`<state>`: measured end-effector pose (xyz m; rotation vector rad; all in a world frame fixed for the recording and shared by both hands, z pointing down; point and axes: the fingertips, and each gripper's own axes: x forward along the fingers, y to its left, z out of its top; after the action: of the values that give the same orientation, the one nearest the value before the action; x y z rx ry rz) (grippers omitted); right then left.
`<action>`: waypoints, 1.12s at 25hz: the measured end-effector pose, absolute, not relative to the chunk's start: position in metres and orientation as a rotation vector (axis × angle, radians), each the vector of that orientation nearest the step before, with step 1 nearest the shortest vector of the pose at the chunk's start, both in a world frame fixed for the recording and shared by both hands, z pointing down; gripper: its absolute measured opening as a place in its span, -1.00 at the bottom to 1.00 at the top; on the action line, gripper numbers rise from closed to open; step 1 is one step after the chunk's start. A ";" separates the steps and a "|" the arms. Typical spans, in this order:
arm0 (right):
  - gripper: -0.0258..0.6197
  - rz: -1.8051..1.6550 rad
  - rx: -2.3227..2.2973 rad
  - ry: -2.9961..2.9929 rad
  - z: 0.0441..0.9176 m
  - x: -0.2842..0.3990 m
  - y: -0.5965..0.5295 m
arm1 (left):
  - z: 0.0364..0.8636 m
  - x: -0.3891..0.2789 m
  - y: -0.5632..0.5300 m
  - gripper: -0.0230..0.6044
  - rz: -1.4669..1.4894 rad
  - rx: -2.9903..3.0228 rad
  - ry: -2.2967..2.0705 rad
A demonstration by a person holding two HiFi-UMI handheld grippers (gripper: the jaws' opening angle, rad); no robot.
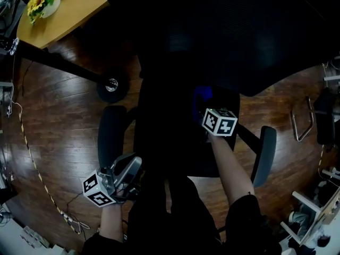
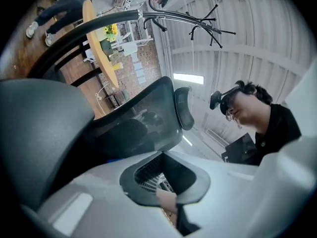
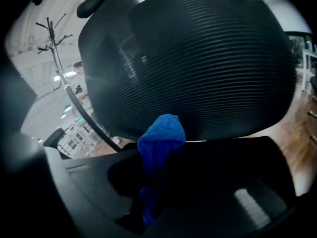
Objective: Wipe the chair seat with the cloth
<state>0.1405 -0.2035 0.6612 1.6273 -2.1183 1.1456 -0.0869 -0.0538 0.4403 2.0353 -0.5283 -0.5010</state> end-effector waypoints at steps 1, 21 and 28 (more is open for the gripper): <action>-0.73 1.172 1.567 -2.163 0.660 0.111 -0.204 | 0.438 -0.089 -0.053 -0.95 -0.498 2.039 -0.534; -0.73 1.441 1.535 -1.992 0.752 0.030 -0.156 | 0.460 -0.097 -0.024 -0.95 -0.503 1.981 -0.510; -0.73 1.370 1.756 -1.836 0.752 0.159 -0.130 | 0.460 -0.082 -0.020 -0.95 -0.476 2.000 -0.475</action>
<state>0.1589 -0.1299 0.7518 1.7557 -1.8355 1.3701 -0.0823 -0.0202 0.4598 1.9999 -0.4748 -0.4762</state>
